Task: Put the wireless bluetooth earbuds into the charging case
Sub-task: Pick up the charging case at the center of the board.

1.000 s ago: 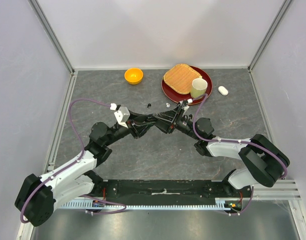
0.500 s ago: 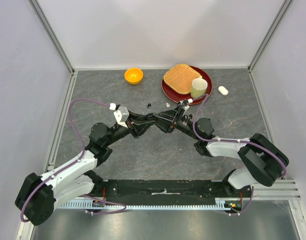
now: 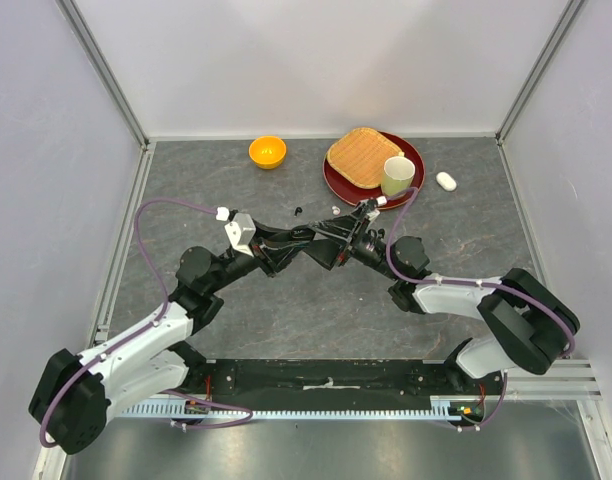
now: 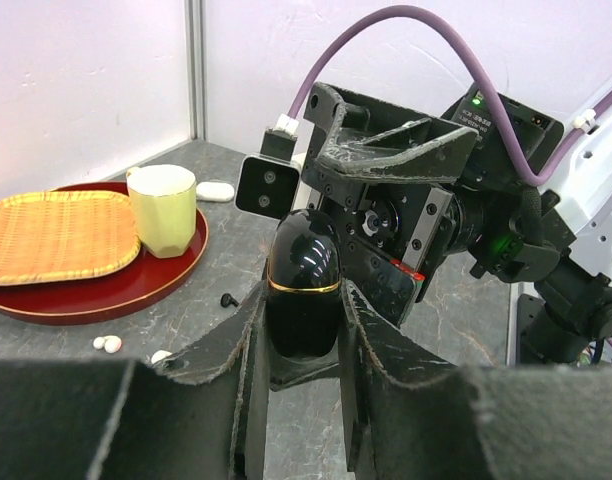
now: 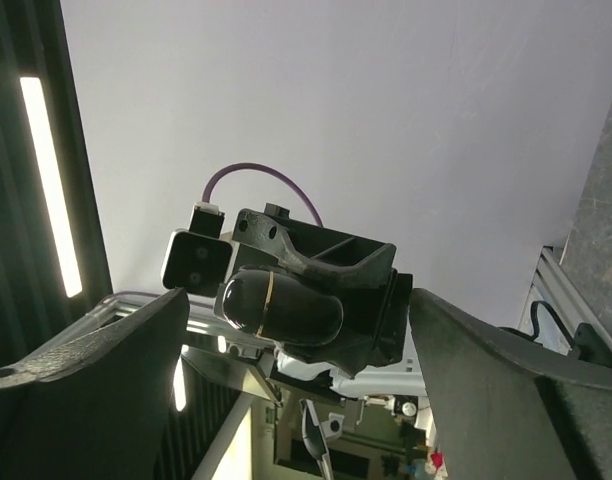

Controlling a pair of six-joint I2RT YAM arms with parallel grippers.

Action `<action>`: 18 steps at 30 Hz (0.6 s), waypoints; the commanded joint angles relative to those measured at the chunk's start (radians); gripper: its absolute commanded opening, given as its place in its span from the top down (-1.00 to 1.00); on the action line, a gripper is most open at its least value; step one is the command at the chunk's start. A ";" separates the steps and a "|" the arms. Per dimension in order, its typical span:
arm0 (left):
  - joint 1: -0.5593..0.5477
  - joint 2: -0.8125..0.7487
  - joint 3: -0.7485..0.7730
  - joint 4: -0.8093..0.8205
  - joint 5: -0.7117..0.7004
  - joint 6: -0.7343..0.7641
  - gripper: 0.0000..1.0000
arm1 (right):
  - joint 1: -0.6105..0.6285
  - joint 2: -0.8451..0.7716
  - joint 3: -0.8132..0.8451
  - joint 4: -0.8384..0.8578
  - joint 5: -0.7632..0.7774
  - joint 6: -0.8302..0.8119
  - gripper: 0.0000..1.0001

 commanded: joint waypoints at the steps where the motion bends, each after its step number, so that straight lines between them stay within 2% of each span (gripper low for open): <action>1: 0.001 -0.025 -0.007 0.029 -0.022 0.012 0.96 | 0.003 -0.057 -0.002 0.031 0.021 -0.081 -0.96; 4: 0.001 -0.030 -0.012 0.022 -0.034 0.010 0.95 | 0.001 -0.115 0.004 -0.048 0.038 -0.154 -0.96; 7: 0.001 -0.039 -0.016 0.015 -0.060 0.012 0.95 | 0.001 -0.217 0.028 -0.233 0.085 -0.243 -0.96; 9: 0.001 -0.044 -0.010 -0.004 -0.104 0.015 0.96 | 0.001 -0.314 0.086 -0.508 0.135 -0.361 -0.96; 10: 0.003 -0.047 -0.004 -0.008 -0.115 0.022 0.96 | -0.001 -0.348 0.116 -0.739 0.217 -0.412 -0.96; 13: 0.001 -0.044 0.026 -0.031 -0.152 0.054 0.95 | 0.001 -0.465 0.243 -1.118 0.397 -0.591 -0.96; 14: 0.001 -0.042 0.037 -0.039 -0.157 0.065 0.95 | -0.001 -0.494 0.263 -1.172 0.517 -0.672 -0.96; 18: 0.001 -0.007 0.108 -0.039 -0.184 0.062 0.95 | -0.002 -0.660 0.296 -1.300 0.743 -0.837 -0.96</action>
